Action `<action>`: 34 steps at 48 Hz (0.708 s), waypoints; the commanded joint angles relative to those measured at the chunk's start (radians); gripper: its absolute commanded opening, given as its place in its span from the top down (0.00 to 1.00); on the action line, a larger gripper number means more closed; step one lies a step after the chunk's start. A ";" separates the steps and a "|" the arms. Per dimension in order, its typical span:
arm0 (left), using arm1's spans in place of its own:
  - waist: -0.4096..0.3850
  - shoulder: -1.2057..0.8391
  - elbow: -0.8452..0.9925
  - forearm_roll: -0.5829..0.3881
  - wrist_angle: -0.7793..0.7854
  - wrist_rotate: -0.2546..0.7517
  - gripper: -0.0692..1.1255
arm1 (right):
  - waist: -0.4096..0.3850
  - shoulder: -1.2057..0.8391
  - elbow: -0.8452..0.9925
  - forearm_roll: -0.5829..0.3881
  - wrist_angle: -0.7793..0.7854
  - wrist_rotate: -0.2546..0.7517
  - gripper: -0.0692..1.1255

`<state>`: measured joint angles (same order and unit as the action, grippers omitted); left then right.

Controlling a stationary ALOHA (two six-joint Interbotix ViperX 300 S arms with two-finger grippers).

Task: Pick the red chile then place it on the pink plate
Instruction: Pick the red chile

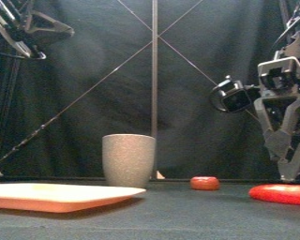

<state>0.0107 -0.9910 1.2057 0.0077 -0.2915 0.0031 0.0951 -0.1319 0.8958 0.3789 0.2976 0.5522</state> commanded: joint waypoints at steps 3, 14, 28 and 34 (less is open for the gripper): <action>0.003 0.003 -0.012 0.002 -0.006 0.002 0.97 | 0.002 0.058 -0.081 -0.017 0.038 0.002 0.17; 0.003 0.005 -0.012 0.003 -0.005 0.002 0.97 | 0.003 0.124 -0.140 -0.051 0.114 0.012 0.17; 0.003 0.003 -0.012 0.008 -0.005 0.002 0.98 | 0.029 0.147 -0.147 -0.215 0.167 0.199 0.23; 0.003 0.005 -0.012 0.008 -0.005 0.002 0.98 | 0.058 0.156 -0.153 -0.325 0.186 0.324 0.31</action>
<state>0.0123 -0.9910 1.2072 0.0123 -0.2915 0.0015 0.1381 0.0307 0.7563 0.1104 0.4755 0.8268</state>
